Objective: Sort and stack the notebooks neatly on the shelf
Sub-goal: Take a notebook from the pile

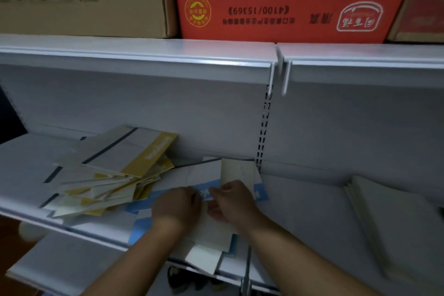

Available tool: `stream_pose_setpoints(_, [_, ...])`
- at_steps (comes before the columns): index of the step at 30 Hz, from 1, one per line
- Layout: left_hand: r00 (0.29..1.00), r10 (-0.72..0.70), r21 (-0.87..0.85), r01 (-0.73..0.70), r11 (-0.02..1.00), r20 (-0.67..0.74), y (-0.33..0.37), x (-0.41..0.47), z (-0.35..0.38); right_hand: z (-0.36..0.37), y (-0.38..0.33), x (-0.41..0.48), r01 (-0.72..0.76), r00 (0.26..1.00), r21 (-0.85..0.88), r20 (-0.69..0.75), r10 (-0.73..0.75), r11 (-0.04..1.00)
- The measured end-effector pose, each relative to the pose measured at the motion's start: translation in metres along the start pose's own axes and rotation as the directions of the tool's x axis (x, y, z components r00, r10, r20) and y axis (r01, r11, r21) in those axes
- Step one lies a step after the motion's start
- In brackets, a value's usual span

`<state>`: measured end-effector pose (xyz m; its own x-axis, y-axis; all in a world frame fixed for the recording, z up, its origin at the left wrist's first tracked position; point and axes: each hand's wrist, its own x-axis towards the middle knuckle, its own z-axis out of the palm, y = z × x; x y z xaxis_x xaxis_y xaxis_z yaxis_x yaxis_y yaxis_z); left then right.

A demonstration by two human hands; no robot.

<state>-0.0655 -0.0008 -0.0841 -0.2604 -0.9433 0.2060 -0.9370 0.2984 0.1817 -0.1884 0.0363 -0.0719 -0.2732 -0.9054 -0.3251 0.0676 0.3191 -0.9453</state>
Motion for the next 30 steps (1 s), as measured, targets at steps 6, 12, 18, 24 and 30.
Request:
stream_pose_setpoints(6, [0.999, 0.035, -0.149, -0.032, 0.988, 0.014, 0.038, -0.009, -0.012, -0.029, 0.004, -0.003, 0.086, 0.994, -0.069, -0.059, -0.090, 0.994])
stream_pose_setpoints(12, [0.997, -0.018, -0.573, -0.027, 0.819, -0.073, 0.084, -0.006, -0.026, -0.137, -0.025, -0.038, 0.177, 0.981, 0.121, -0.099, -0.166, 0.977])
stream_pose_setpoints(18, [0.838, 0.392, -0.916, 0.282, 0.286, 0.380, 0.174, -0.022, -0.023, -0.276, -0.025, -0.074, 0.165, 0.976, 0.269, -0.184, -0.118, 0.949])
stream_pose_setpoints(24, [0.831, 0.423, -0.927, 0.272, 0.257, 0.361, 0.317, -0.061, -0.006, -0.399, 0.007, -0.110, 0.215, 0.802, -0.060, -0.559, -0.211, 0.975])
stream_pose_setpoints(30, [0.833, 0.458, -0.872, 0.059, 0.485, 0.311, 0.429, -0.092, 0.033, -0.492, 0.040, -0.152, 0.025, 0.794, -0.390, -0.552, -0.255, 0.921])
